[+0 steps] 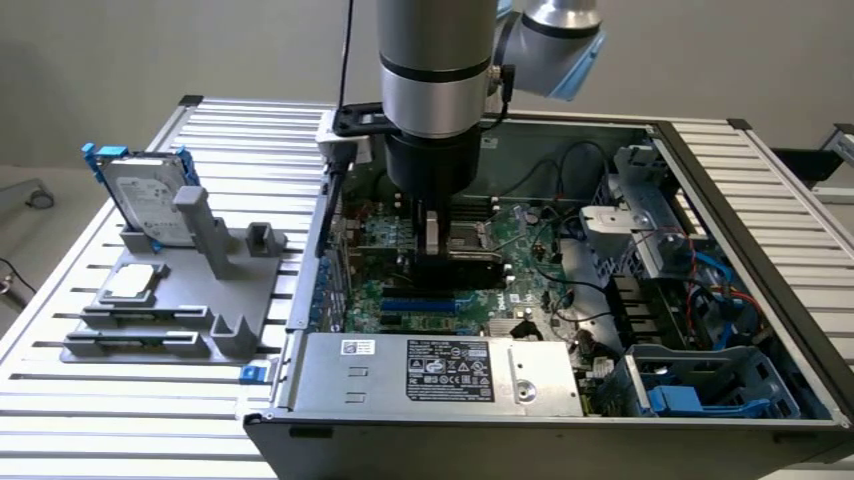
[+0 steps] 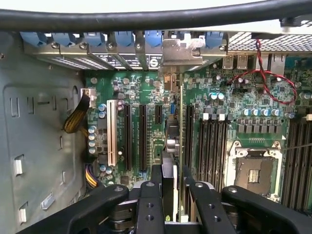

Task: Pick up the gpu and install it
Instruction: 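Insert the gpu into the slot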

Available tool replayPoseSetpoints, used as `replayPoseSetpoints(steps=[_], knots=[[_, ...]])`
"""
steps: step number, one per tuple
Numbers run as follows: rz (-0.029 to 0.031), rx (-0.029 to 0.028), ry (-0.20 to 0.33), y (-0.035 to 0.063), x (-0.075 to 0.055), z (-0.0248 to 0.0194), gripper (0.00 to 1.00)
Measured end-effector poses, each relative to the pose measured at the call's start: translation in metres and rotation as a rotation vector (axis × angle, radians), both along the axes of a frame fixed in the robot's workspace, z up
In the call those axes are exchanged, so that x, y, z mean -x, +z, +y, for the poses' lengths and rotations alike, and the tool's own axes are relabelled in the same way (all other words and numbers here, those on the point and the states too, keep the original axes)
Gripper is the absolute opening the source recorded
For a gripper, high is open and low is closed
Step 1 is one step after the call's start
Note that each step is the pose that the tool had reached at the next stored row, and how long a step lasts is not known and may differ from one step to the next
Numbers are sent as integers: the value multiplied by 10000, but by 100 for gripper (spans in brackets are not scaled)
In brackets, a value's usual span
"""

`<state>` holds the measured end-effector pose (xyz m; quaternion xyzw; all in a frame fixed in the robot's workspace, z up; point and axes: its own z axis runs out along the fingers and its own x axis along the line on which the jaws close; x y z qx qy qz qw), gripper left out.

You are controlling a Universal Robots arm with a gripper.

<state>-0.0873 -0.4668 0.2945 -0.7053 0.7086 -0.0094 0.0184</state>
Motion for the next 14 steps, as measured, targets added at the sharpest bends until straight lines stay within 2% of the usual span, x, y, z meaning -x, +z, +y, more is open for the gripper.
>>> replayPoseSetpoints(steps=[10,14], knots=[[-1,-3,-155,-14,3,0,27],[-5,-9,-155,-53,13,0,27]])
